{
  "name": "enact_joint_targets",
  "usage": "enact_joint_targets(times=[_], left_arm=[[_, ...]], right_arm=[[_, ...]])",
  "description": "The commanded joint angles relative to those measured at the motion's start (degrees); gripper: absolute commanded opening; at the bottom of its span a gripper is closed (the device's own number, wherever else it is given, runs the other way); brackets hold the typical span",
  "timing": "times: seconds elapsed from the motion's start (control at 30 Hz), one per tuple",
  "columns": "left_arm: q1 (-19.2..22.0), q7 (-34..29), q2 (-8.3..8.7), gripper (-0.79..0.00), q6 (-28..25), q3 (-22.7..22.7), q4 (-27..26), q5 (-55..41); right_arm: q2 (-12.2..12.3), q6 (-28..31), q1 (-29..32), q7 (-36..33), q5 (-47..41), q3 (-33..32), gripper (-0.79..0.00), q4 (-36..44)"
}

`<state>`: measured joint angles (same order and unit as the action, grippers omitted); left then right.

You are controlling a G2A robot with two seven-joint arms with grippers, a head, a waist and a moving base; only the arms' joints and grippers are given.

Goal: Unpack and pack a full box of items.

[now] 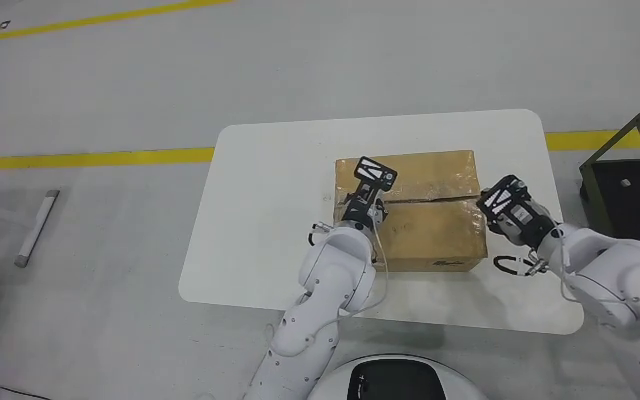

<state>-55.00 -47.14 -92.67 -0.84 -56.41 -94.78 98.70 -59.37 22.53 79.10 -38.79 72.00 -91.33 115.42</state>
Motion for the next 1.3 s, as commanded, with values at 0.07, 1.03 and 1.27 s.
enact_joint_targets(times=[0.07,1.03,1.27], left_arm=[[0.2,-0.7,-0.11,-0.665,-0.8,0.2,0.7,0.1],[-1.8,-3.2,-0.29,0.0,-2.2,-2.1,-6.2,1.4],[-3.2,-2.9,-0.2,0.0,-1.5,-3.1,-9.6,2.1]], right_arm=[[0.1,0.6,0.7,0.4,0.0,-0.9,-0.785,0.0],[-2.0,-15.2,-0.1,11.9,-38.5,-5.6,-0.785,-5.3],[-1.6,-15.6,-9.6,-0.2,-47.7,-3.9,-0.785,-12.5]])
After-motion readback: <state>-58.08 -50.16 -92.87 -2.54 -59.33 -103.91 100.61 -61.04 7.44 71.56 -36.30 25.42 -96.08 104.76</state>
